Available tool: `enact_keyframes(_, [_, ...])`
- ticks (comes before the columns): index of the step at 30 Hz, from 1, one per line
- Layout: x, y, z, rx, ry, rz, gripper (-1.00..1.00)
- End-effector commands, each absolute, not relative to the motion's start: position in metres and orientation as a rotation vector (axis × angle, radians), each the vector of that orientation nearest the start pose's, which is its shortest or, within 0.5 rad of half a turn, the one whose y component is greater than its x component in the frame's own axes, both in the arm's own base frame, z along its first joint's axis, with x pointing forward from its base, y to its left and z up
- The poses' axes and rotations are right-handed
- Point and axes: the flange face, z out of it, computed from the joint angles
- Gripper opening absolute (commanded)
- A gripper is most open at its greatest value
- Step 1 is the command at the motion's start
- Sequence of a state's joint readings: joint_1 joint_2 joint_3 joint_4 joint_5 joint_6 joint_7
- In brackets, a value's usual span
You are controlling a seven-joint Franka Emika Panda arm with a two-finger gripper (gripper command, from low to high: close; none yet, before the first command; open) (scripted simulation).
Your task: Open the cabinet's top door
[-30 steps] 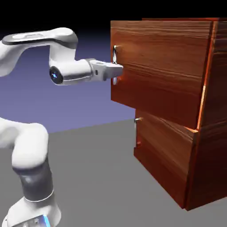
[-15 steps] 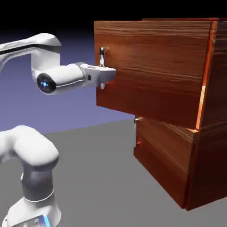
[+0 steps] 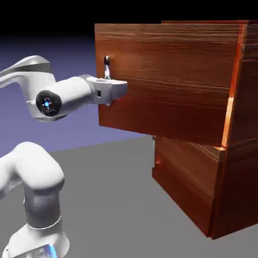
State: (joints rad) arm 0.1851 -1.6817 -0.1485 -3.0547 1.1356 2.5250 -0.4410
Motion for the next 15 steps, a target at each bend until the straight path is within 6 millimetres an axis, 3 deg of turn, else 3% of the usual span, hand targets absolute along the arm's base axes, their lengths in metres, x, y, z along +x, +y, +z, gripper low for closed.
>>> enact_keyframes(1, [0.174,-0.014,0.564,-1.712,0.008,-1.216,-1.0])
enact_keyframes(15, [0.144,-0.108,0.564,-1.66,-0.193,-1.037,-1.0])
